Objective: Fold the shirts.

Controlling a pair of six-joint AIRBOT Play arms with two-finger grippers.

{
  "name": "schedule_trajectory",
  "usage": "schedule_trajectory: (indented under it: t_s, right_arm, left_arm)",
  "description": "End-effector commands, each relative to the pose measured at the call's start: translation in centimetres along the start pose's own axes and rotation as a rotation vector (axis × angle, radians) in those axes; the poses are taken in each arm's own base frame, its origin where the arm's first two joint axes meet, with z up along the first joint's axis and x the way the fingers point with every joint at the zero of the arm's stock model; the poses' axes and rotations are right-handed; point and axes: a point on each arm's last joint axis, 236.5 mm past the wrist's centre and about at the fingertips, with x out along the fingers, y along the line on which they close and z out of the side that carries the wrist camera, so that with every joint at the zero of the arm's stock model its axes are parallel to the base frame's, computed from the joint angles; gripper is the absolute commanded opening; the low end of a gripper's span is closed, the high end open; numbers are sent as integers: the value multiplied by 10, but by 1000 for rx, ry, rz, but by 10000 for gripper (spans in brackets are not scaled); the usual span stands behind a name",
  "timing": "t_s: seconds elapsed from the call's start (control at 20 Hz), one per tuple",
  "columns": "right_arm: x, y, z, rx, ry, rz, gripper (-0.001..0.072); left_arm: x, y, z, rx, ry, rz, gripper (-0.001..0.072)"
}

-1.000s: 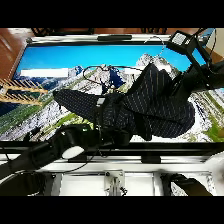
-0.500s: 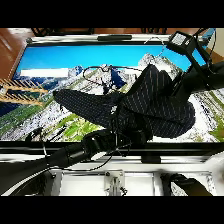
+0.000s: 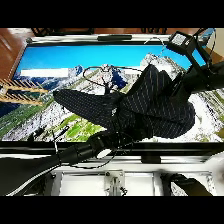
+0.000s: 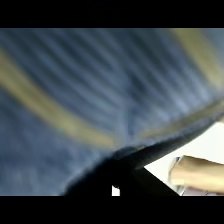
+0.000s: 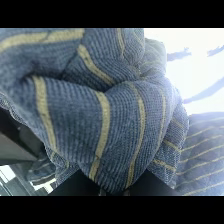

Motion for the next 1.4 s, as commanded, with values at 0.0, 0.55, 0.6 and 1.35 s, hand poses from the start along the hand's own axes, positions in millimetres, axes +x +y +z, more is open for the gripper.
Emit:
schedule_trajectory:
  t_s: [0.0, 0.55, 0.6, 1.35]
  right_arm:
    - [-1, 0, 0, 1, 0, 0, 107]
    - [-2, 4, 20, -3, -83, 14, 107]
    - [-2, 9, 26, -7, -113, 37, 107]
    - [18, 9, 27, -4, -94, 101, 106]
  left_arm:
    - [4, -4, 23, -57, -66, -45, 54]
    - [-224, 81, 192, 390, -199, 568, 52]
    - [-251, 84, 212, 374, -257, 579, 53]
    - [-320, 25, 310, 230, -604, 260, 55]
